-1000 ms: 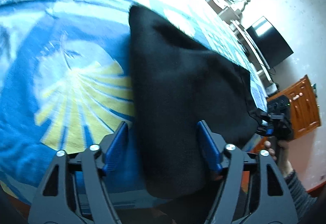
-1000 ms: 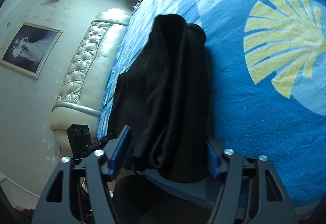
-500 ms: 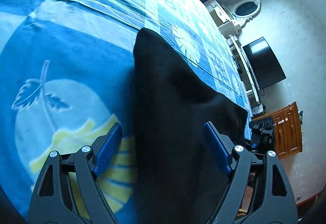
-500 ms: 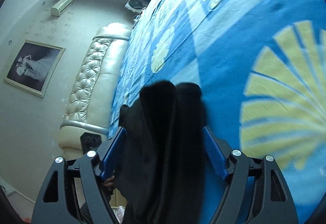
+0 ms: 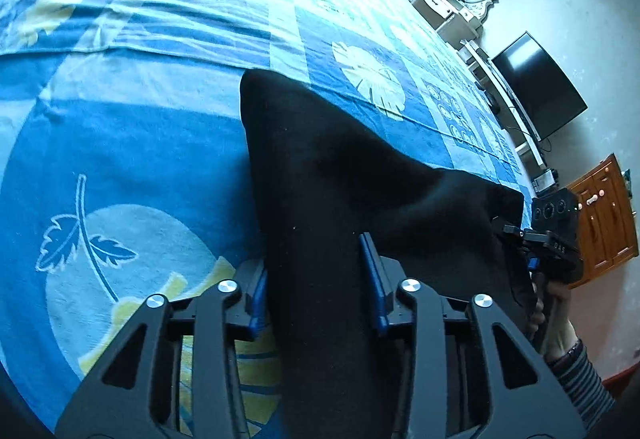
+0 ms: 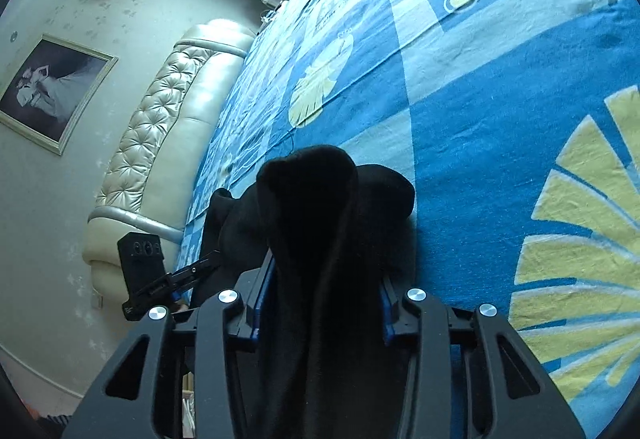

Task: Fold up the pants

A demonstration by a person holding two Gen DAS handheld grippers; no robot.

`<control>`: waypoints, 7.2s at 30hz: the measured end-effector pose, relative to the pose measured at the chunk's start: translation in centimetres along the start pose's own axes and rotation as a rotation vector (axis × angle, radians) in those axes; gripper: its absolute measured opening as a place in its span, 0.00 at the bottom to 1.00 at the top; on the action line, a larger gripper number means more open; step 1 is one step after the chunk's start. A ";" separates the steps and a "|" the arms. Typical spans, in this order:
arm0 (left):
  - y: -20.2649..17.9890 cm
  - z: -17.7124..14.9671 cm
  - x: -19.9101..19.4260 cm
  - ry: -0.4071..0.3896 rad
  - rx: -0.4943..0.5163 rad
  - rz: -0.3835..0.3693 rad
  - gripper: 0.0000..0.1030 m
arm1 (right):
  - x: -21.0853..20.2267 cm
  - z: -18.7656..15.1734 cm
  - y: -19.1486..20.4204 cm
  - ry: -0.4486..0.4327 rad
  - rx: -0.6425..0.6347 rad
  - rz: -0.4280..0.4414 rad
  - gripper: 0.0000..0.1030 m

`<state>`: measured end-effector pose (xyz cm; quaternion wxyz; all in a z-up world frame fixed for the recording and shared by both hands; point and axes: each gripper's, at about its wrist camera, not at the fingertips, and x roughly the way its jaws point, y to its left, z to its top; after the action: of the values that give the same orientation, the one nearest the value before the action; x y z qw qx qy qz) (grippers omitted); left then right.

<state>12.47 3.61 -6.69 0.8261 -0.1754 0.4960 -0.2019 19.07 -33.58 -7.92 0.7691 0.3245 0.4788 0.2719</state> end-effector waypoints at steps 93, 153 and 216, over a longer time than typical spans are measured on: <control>2.5 -4.2 -3.2 0.022 -0.219 -0.075 0.41 | -0.3 -2.0 1.8 0.001 0.143 0.015 0.35; 3.3 -4.8 -3.5 0.008 -0.163 -0.049 0.63 | -2.1 -4.7 -2.9 0.002 0.296 0.192 0.44; -5.2 -9.8 -11.6 -0.259 0.078 0.484 0.94 | -3.5 -11.6 9.7 -0.209 -0.284 -0.624 0.80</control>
<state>-1.98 4.17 0.17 0.9129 -0.0440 0.4057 0.0064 6.09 -27.19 -2.44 0.8974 0.0788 0.4309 0.0531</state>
